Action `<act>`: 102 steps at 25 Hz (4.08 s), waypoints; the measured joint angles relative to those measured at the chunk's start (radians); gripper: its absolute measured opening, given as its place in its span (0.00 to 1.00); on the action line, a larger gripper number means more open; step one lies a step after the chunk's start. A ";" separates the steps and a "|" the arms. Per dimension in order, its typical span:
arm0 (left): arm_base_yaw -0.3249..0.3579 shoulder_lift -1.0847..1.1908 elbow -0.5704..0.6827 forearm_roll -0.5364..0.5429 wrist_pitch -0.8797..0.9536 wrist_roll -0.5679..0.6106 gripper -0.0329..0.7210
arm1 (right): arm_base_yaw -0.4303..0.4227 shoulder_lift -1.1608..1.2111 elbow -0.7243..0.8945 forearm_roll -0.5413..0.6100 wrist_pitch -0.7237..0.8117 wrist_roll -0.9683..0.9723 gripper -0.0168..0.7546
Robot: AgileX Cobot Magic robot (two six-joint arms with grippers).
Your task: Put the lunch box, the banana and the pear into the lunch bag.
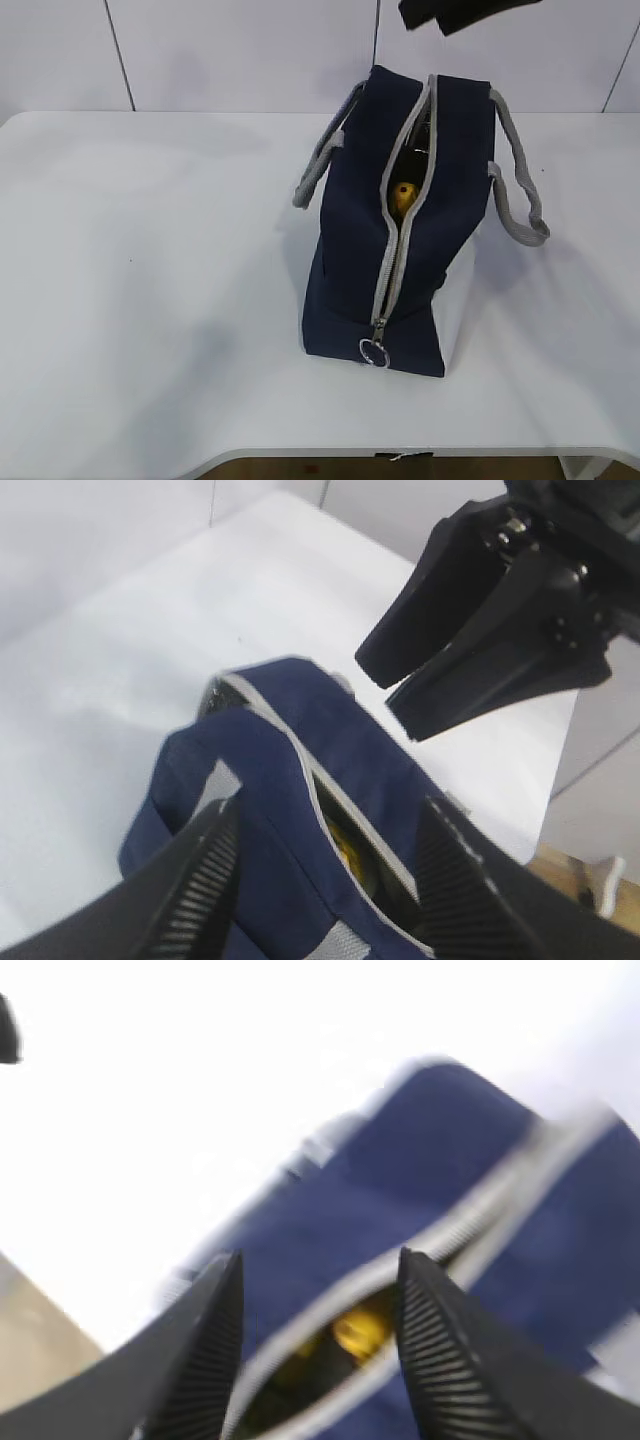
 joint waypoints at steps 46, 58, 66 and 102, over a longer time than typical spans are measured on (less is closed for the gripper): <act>0.181 -0.506 -0.002 0.465 0.048 -0.252 0.58 | -0.126 -0.667 0.146 0.204 -0.019 -0.085 0.54; 0.177 -0.680 0.204 0.463 0.036 -0.287 0.58 | -0.126 -0.819 0.387 0.158 -0.223 -0.047 0.54; 0.116 -0.722 0.263 0.499 0.022 -0.289 0.58 | -0.126 -0.912 0.716 0.152 -0.372 -0.155 0.52; 0.087 -0.873 0.790 0.582 -0.287 -0.362 0.58 | 0.005 -0.929 1.383 0.873 -0.710 -1.142 0.51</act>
